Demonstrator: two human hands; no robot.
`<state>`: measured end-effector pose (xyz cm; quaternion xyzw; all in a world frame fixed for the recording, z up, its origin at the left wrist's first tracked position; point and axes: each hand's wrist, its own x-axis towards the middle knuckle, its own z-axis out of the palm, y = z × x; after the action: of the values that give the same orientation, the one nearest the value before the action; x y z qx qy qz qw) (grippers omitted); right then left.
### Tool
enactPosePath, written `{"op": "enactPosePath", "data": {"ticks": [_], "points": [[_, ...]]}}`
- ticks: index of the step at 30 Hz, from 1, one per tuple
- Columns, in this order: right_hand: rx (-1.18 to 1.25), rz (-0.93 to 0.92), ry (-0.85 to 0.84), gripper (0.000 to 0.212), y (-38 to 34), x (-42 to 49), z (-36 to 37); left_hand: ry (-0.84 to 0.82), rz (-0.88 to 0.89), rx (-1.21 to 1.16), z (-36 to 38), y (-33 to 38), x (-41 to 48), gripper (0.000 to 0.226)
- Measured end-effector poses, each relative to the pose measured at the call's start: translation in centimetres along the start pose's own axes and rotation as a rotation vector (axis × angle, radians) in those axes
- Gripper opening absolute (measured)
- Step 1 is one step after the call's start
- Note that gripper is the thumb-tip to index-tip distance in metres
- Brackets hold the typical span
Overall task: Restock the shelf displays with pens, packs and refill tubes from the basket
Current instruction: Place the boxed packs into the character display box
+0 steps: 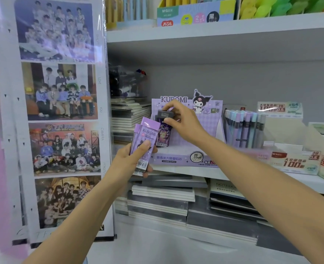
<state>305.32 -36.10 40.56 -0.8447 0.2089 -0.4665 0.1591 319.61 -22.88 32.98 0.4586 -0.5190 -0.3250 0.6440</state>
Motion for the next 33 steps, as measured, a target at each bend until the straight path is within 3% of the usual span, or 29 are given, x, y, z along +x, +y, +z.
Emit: {"op": "enactPosePath", "data": {"ticks": [6, 10, 16, 20, 25, 27, 30, 33], "points": [[-0.002, 0.021, -0.036, 0.015, 0.7, 0.3, -0.7, 0.011, 0.001, 0.021, 0.1, 0.0, 0.4, 0.046], [-0.074, -0.081, -0.078, 0.016, 0.4, 0.3, 0.7, 0.023, 0.008, 0.002, 0.2, -0.1, 0.5, 0.046], [-0.159, -0.023, 0.079, 0.023, 1.6, 0.2, 0.6, 0.035, 0.006, -0.025, 0.3, -0.3, 0.6, 0.046], [-0.212, -0.092, 0.026, 0.031, 1.0, -0.5, 1.5, 0.052, -0.011, -0.03, 0.6, -0.1, 0.7, 0.043], [-0.243, 0.084, -0.034, 0.04, 0.4, -0.8, 0.1, 0.038, -0.027, -0.004, 0.7, 0.6, 0.4, 0.05], [-0.109, 0.062, 0.01, 0.043, -0.5, -1.5, -0.5, 0.053, -0.032, 0.006, 0.9, 1.1, 0.3, 0.052], [0.315, 0.141, 0.142, 0.042, -2.6, -2.6, -1.0, 0.082, -0.006, 0.015, 1.3, 1.7, 0.1, 0.049], [0.497, 0.282, 0.029, 0.042, -3.6, -3.9, -0.9, 0.038, 0.015, -0.006, 2.3, 2.3, -0.3, 0.046]]}}
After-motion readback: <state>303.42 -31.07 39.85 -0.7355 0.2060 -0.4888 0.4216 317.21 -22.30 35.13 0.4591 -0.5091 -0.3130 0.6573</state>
